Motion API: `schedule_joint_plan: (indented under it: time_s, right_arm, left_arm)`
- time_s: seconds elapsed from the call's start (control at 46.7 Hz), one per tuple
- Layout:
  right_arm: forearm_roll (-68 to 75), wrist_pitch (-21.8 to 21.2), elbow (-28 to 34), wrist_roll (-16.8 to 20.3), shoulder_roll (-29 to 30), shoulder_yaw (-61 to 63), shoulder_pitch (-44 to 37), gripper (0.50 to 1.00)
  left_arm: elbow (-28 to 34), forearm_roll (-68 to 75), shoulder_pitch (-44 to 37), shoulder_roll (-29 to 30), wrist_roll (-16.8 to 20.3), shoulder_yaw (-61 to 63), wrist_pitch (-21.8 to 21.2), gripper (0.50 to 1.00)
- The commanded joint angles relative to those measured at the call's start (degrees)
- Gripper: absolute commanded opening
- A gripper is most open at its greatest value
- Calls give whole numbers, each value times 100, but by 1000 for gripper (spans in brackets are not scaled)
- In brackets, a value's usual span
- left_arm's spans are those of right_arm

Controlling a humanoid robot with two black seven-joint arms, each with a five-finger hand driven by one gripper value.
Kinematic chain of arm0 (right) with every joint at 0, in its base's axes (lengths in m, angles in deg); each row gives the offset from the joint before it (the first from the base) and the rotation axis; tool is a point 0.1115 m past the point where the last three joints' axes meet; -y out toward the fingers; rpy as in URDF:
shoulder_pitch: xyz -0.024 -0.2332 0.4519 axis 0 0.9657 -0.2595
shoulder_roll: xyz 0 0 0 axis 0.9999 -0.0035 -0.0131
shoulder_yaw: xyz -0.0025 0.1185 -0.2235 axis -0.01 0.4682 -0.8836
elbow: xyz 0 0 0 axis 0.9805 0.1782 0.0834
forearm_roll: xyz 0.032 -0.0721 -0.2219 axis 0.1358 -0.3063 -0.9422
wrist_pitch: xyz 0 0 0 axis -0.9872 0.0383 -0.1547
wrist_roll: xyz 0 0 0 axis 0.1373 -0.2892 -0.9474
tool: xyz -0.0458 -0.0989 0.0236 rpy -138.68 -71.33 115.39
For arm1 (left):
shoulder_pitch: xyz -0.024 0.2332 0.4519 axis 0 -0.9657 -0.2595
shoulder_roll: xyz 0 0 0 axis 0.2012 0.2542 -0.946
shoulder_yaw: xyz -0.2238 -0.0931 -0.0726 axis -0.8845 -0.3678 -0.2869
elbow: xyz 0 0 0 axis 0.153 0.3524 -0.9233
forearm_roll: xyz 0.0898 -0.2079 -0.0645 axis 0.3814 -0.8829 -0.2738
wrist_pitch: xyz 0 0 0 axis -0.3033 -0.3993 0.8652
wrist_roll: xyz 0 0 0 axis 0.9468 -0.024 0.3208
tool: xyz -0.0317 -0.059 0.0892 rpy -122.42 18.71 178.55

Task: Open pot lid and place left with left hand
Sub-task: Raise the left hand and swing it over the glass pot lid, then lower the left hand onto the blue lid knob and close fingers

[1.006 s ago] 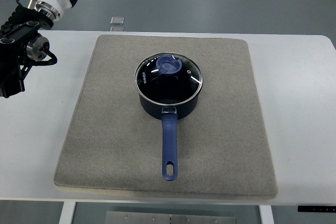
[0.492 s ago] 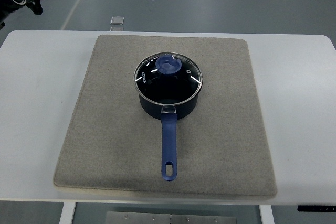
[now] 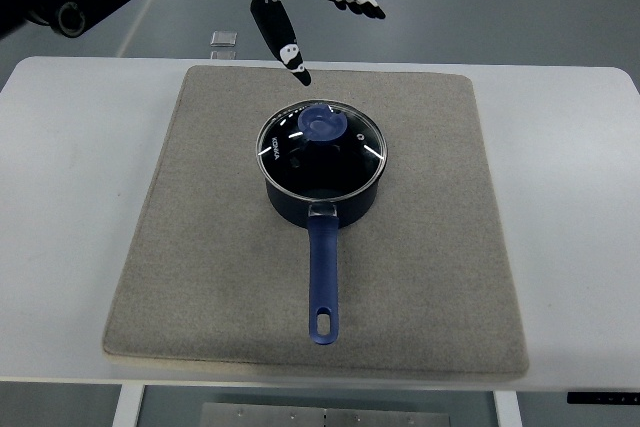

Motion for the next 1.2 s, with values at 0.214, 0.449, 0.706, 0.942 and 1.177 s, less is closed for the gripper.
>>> schedule_joint_plan:
  time_s: [0.214,0.449,0.706,0.942,1.177]
  right_arm:
    - [2,0,0,0,0,0,2,915]
    - [2,0,0,0,0,0,2,915]
    - [2,0,0,0,0,0,2,915]
    - [2,0,0,0,0,0,2,915]
    - [2,0,0,0,0,0,2,915]
  left_arm:
    - [-663,1522,124,233,-1,-19,-70,988]
    - [-1067,1654,150,294,-1,-10,-158,988]
    - [-1173,2286,133,329,-1,-10,-369,988]
    - [-1270,2533,124,320,-1,-10,-527,988]
    - [-1516,2533,133,338,-1,-1,-510,988]
